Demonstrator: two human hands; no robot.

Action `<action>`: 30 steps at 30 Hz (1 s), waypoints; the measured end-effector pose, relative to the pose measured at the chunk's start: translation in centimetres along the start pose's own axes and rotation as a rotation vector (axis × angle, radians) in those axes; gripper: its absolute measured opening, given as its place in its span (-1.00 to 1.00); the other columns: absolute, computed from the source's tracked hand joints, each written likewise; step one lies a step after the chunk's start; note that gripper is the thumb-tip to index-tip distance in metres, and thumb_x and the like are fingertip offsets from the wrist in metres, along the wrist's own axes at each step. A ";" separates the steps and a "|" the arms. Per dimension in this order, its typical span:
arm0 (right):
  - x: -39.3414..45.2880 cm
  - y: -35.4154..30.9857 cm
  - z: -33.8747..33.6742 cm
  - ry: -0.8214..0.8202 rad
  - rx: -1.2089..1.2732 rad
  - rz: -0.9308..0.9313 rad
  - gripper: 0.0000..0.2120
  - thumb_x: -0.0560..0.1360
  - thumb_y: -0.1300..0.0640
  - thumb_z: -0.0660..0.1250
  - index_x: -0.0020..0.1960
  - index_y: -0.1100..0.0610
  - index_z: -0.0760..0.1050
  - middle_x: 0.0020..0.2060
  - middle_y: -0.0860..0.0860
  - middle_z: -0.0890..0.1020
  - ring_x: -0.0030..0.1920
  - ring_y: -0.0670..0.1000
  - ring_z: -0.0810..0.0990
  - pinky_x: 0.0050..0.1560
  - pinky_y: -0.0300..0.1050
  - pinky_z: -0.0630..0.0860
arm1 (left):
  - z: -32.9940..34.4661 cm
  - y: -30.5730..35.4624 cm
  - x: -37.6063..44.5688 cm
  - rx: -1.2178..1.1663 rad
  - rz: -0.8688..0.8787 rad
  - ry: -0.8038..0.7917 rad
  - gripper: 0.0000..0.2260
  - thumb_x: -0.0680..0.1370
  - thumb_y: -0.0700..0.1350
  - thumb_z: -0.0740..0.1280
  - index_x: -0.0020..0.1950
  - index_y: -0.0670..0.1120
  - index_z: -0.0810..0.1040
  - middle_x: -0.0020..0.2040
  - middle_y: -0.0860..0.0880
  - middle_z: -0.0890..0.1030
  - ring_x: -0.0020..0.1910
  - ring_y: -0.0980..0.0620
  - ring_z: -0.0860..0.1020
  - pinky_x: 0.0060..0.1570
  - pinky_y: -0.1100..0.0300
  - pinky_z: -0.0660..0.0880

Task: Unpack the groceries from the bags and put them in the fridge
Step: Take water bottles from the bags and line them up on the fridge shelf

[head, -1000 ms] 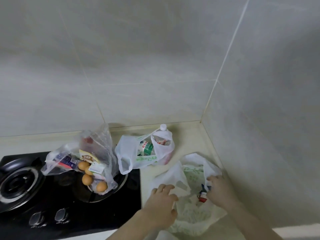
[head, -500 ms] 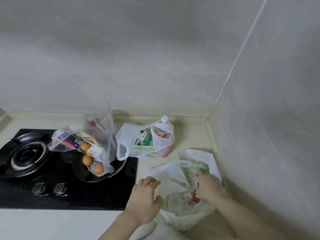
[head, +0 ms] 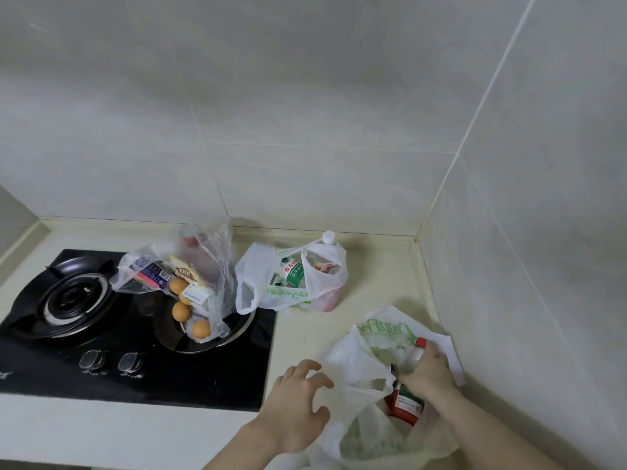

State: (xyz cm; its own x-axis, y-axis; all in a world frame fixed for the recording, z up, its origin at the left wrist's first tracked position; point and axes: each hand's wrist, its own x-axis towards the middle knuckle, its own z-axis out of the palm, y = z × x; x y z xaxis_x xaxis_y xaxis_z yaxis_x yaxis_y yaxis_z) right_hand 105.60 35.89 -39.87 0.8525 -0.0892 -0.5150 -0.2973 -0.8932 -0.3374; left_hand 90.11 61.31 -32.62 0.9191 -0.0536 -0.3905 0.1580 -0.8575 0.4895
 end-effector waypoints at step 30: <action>-7.1 -2.2 -3.0 0.322 0.608 -0.393 -0.41 0.20 0.10 0.67 0.14 -0.18 0.53 0.01 -0.30 0.56 -0.02 -0.22 0.62 -0.02 -0.18 0.54 | -12.2 1.9 9.0 -0.152 0.138 0.445 -0.60 0.48 -0.11 0.40 0.32 0.06 0.52 0.33 0.11 0.43 0.07 0.07 0.56 0.09 0.06 0.57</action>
State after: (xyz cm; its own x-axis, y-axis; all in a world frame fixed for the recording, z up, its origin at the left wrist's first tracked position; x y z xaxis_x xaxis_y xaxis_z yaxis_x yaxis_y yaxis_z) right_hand 101.51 37.21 -33.13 0.9986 -0.0234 -0.0468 -0.0522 -0.4966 -0.8664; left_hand 103.04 65.42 -25.71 0.9951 0.0905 0.0410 0.0441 -0.7719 0.6342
